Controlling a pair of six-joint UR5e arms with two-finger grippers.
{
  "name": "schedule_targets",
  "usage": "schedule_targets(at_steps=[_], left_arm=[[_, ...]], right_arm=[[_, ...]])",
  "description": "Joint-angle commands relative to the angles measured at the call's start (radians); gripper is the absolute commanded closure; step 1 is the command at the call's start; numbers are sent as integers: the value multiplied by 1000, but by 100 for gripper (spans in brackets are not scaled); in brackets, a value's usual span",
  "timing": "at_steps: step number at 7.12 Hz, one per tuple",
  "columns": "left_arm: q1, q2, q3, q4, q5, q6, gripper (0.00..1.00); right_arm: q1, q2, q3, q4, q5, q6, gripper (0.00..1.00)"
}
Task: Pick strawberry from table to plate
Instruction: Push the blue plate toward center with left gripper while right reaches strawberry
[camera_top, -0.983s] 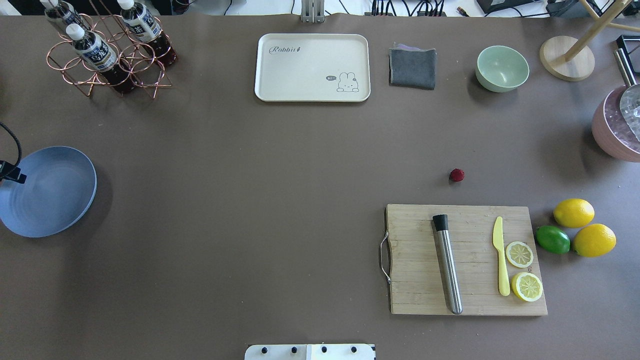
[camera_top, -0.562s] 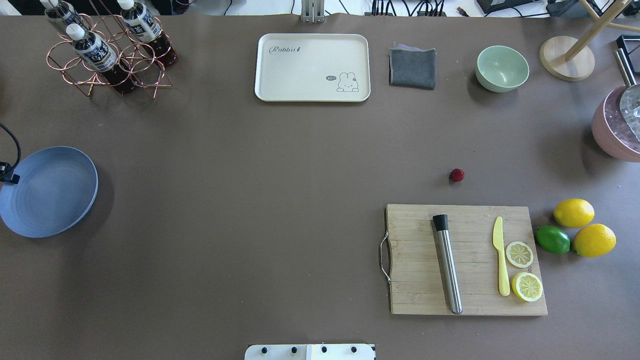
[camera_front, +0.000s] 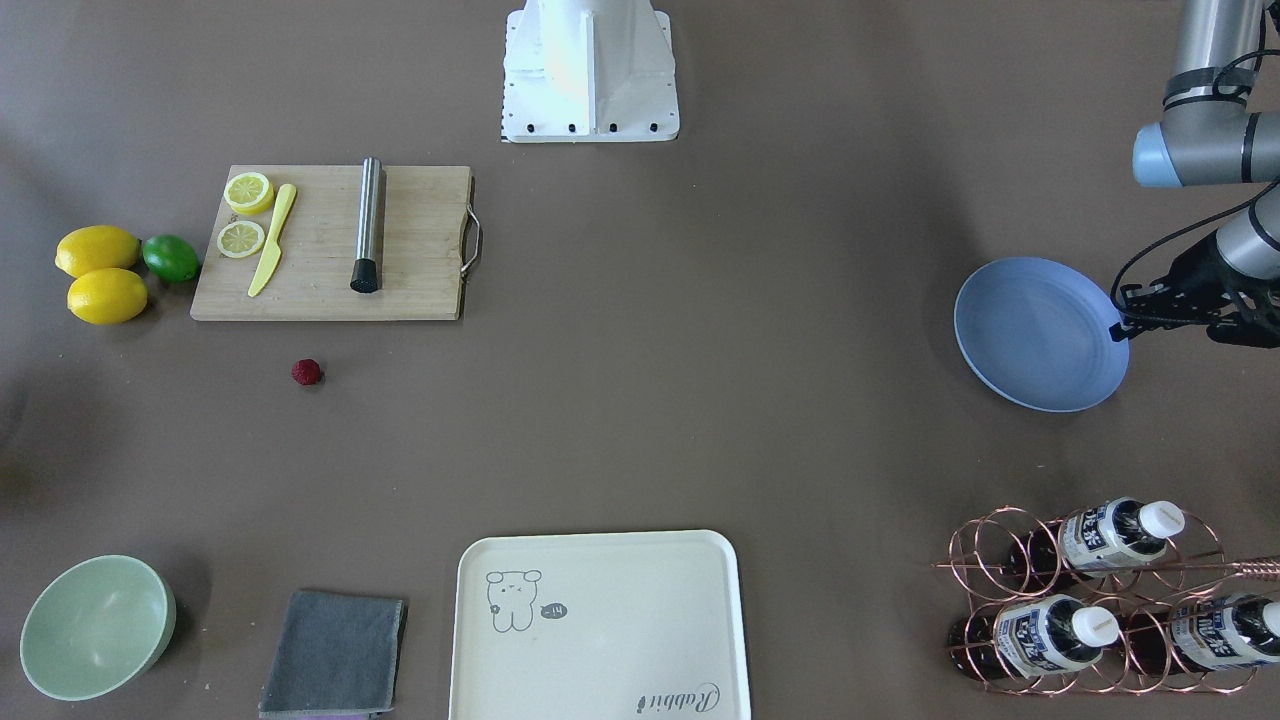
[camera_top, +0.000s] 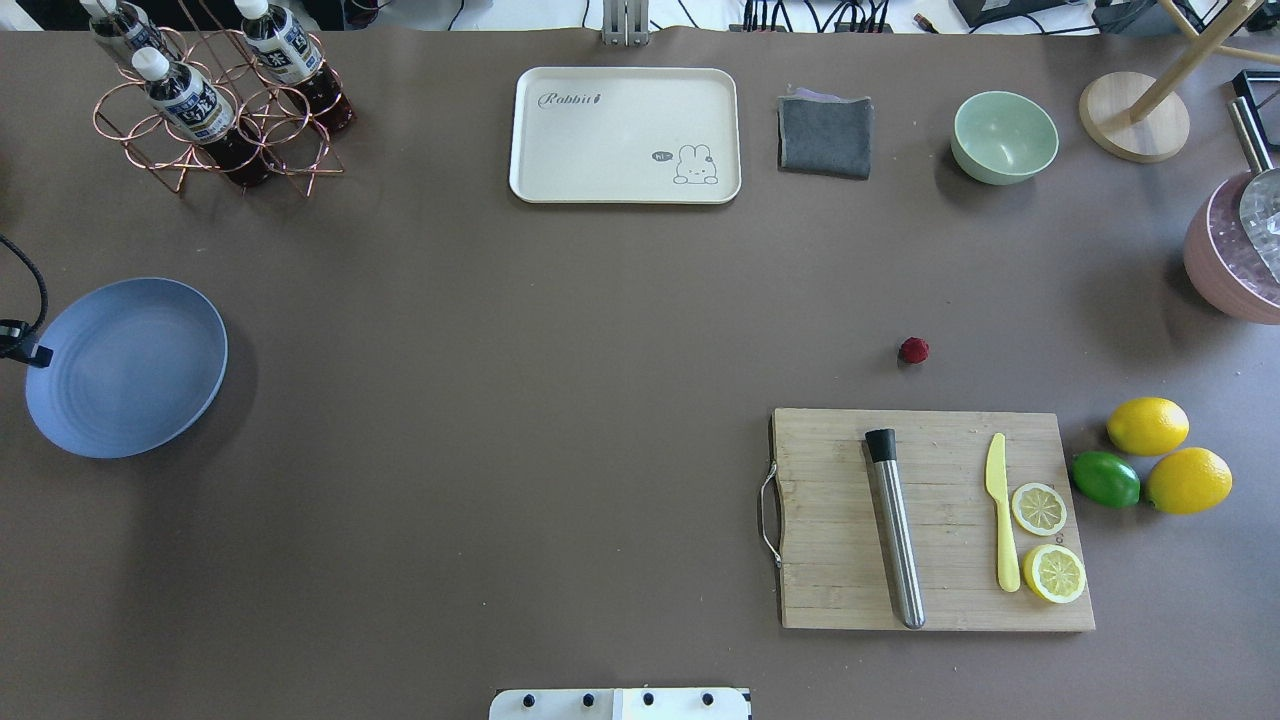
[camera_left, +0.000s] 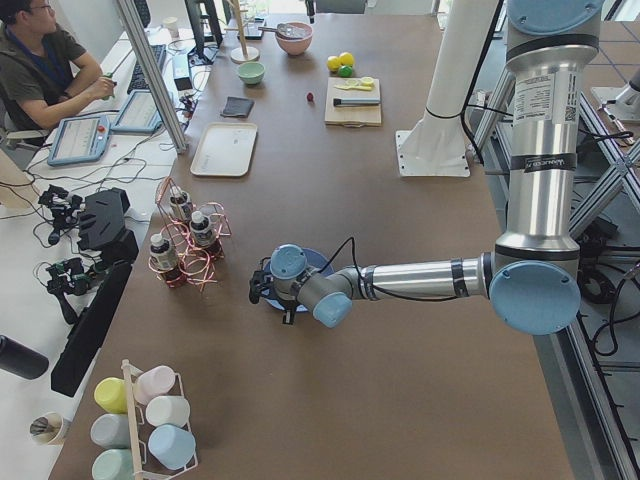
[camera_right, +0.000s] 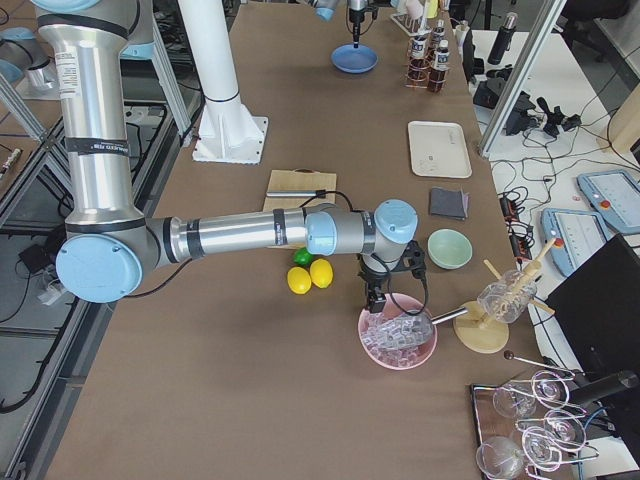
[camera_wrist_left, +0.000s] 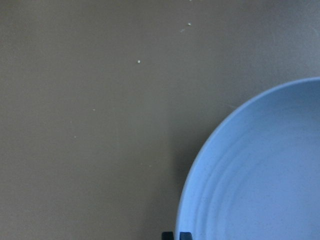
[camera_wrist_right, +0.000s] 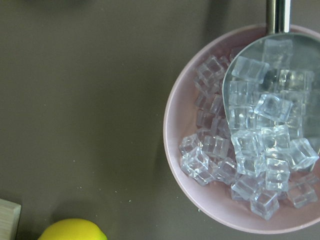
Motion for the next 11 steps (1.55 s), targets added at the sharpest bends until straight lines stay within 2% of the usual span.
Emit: schedule_targets(at_steps=[1, 2, 3, 4, 6, 7, 9, 10, 11], left_arm=[[-23, -36, -97, 1, -91, -124, 100], [-2, -82, -154, 3, -90, -241, 100], [77, -138, -194, 3, -75, -386, 100], [166, -195, -229, 3, 8, -503, 100], [401, -320, -235, 3, 223, -729, 100], [494, -350, -231, 15, 308, -760, 100], [617, -441, -225, 93, 434, -786, 100], [653, -455, -222, 98, 470, -814, 100], [673, -461, -220, 98, 496, -823, 100]], right_arm=[[-55, 41, 29, 1, 4, 143, 0], [-73, 55, 60, 1, 16, 206, 0], [-104, 59, 83, 1, 37, 252, 0], [-136, 88, 89, 1, 39, 288, 0], [-213, 114, 126, 3, 48, 402, 0], [-250, 114, 138, 44, 47, 476, 0], [-383, 113, 105, 301, -23, 757, 0], [-447, 113, 97, 364, -48, 864, 0], [-501, 114, 95, 375, -97, 913, 0]])
